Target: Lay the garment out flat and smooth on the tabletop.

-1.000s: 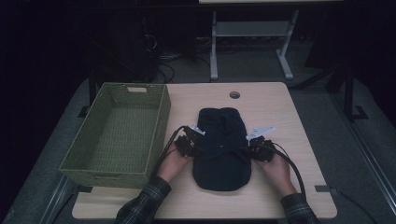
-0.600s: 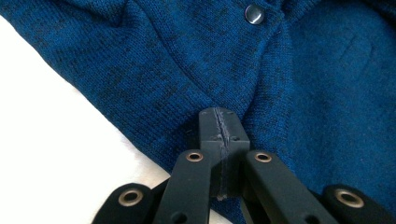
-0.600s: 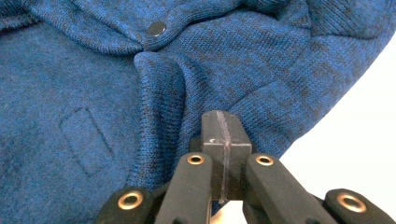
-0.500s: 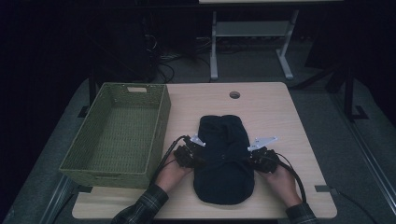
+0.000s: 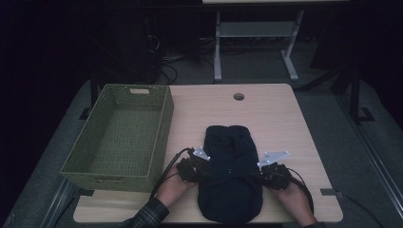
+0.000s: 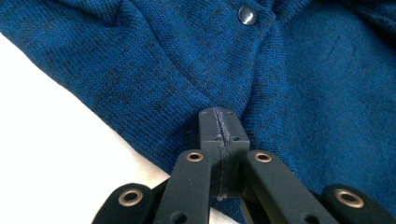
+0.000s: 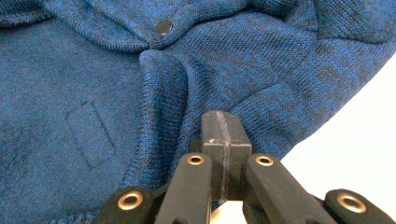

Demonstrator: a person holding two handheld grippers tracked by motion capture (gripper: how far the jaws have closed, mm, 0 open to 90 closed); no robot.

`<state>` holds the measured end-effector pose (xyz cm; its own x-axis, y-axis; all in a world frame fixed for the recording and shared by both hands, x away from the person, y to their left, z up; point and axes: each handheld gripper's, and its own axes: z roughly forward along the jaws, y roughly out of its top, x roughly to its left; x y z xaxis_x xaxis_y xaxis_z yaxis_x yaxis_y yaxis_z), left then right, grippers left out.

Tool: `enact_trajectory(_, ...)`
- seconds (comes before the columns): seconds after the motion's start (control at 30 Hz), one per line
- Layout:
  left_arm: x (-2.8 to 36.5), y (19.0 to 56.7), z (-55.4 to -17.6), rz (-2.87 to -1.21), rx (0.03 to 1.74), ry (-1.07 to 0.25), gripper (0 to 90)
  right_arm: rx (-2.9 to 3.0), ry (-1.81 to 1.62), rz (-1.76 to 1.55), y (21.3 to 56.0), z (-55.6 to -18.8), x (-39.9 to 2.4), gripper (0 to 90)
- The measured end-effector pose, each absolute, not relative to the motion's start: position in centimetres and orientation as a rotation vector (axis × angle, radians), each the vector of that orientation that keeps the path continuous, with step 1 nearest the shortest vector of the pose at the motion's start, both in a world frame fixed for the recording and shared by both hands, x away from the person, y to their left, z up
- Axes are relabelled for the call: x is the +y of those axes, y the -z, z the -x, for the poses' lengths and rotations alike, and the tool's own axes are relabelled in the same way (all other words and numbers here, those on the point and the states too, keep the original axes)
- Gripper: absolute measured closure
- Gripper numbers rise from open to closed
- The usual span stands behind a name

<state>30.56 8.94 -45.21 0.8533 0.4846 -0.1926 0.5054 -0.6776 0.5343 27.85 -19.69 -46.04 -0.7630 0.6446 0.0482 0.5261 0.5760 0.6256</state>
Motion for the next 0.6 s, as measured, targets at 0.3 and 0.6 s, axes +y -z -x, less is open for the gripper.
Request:
enact_trajectory(0.3,8.6,42.7,-33.2,-2.39,0.761,-0.092,89.8,2.461,-1.062,-0.971,42.9,-29.8,-21.0,90.0)
enact_trajectory(0.6,7.6,43.8,-38.2,-2.365,0.88,-0.135,89.8,2.405,-1.075,-1.098,44.3,-36.3,-20.7,90.0)
